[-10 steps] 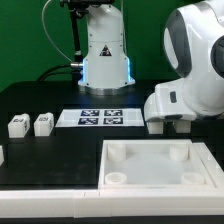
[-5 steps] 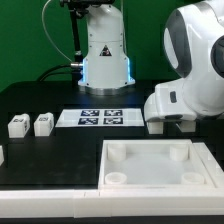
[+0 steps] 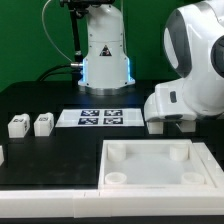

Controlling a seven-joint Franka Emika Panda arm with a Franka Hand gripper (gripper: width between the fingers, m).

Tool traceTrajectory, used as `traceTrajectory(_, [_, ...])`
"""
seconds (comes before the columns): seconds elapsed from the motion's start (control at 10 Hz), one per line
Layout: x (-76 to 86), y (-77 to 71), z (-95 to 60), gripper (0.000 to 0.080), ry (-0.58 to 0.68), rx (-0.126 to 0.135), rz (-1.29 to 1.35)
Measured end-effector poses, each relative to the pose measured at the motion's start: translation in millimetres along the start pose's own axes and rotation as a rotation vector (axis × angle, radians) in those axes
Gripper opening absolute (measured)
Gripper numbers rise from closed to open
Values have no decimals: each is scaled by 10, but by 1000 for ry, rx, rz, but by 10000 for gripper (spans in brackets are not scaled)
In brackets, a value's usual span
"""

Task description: Assemble one leg

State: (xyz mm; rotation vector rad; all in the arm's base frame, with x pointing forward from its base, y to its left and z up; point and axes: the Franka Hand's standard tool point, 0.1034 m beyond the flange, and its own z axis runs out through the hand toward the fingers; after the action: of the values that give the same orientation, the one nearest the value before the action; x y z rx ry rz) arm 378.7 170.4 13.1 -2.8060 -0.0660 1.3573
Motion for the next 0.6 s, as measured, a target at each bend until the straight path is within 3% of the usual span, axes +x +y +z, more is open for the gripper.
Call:
traceTrajectory(0.1, [-88, 50, -291, 291, 3, 2, -30])
traceTrajectory(0.2, [-134, 98, -458, 291, 28, 8, -50])
traceTrajectory(0.4, [-432, 225, -882, 291, 57, 10, -74])
traceTrajectory(0.6, [-193, 161, -913, 291, 222, 26, -75])
